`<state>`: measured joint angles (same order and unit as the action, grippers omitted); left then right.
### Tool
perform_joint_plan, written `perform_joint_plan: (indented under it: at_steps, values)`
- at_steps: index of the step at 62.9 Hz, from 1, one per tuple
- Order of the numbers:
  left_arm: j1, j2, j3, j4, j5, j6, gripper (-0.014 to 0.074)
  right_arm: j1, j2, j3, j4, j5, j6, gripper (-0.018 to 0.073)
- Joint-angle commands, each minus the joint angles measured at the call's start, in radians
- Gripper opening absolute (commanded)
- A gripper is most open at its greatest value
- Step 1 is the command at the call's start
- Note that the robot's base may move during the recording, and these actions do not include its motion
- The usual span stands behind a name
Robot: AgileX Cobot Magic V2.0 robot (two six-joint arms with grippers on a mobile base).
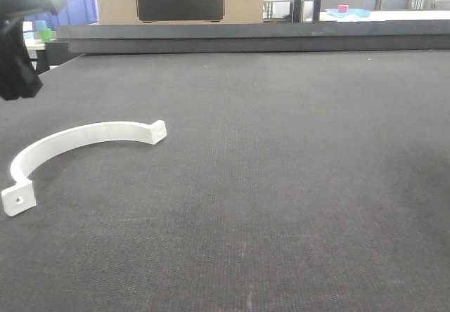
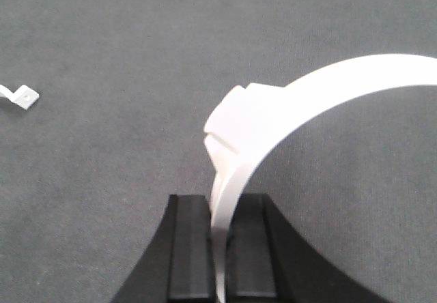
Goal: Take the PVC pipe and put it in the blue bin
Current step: 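Lower the left gripper onto the other white half-ring clamp and grasp it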
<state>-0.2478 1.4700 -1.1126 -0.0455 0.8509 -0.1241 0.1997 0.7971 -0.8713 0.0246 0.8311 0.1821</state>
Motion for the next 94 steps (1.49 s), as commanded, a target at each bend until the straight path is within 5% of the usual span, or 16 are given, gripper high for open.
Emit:
perform_joint_plan:
  at_steps: [1,18,32,37,79,94]
  values:
    - [0.004,0.002,-0.006,0.028,-0.002,-0.008,-0.0111,0.001,-0.009,0.018,-0.011,-0.020,-0.009,-0.0169]
    - [0.004,0.003,-0.006,0.079,0.015,-0.008,-0.0089,0.001,-0.009,0.027,-0.011,-0.052,-0.009,-0.0169]
    - [0.004,0.012,-0.006,0.079,-0.003,-0.008,0.0267,0.001,-0.009,0.027,-0.011,-0.101,-0.009,-0.0169]
    - [0.004,0.040,-0.006,0.079,-0.003,-0.008,0.0314,0.001,-0.009,0.027,-0.011,-0.114,-0.009,-0.0169]
    - [0.004,0.250,-0.007,0.139,-0.106,-0.019,0.0269,0.001,-0.009,0.027,-0.011,-0.114,-0.009,-0.0169]
    - [0.004,0.269,-0.007,0.139,-0.098,-0.052,0.0087,0.001,-0.009,0.027,-0.011,-0.112,-0.009,-0.0169]
